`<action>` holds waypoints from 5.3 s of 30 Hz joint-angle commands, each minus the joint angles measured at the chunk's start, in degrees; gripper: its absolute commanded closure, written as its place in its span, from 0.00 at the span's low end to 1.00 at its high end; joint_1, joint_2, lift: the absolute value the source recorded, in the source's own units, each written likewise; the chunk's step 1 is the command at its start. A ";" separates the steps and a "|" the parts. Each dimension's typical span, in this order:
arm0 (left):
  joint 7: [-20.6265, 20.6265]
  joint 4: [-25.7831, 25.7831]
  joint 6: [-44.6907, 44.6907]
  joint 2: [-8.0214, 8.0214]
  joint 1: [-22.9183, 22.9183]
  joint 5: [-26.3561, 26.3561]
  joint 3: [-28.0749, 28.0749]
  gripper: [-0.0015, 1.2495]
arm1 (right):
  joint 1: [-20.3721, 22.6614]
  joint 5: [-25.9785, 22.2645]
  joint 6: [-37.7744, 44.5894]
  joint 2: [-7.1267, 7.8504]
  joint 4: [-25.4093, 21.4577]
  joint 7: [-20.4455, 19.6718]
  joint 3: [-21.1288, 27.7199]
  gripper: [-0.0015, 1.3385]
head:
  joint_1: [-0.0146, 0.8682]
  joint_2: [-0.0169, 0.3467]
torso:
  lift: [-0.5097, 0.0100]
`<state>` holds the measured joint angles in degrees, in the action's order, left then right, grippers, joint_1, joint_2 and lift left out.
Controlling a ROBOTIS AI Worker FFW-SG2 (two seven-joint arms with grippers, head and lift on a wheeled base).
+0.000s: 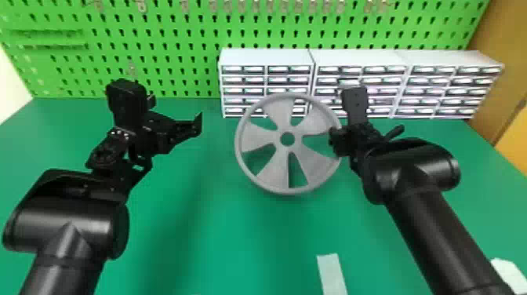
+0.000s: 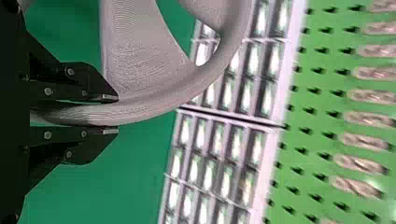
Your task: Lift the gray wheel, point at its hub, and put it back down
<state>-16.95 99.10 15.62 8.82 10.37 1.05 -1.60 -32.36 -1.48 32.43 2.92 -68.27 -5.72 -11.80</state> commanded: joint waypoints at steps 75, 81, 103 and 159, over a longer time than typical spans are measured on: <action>-4.85 18.85 10.05 1.64 -9.31 -11.43 -4.11 0.98 | -2.89 7.72 -55.89 2.88 9.64 -12.47 -5.95 0.97 | 0.80 0.18 | 0.81; -4.85 18.76 10.13 1.99 -8.52 -12.22 -4.99 0.98 | -3.24 7.37 -55.89 2.88 9.82 -12.47 -6.39 0.97 | 0.80 0.18 | 0.81; -3.44 9.44 2.84 1.99 1.76 -16.17 -14.92 0.98 | -4.29 3.94 -56.25 3.05 10.87 -12.38 -13.43 0.97 | 0.80 0.18 | 0.81; 11.33 0.13 -6.39 3.66 5.80 3.43 -18.26 0.98 | -2.27 1.75 -56.60 3.67 6.66 -11.24 -18.08 0.97 | 0.80 0.18 | 0.81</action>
<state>-5.62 99.23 9.42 12.47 16.09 4.40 -19.87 -34.67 0.28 -24.13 6.53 -61.61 -16.95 -29.70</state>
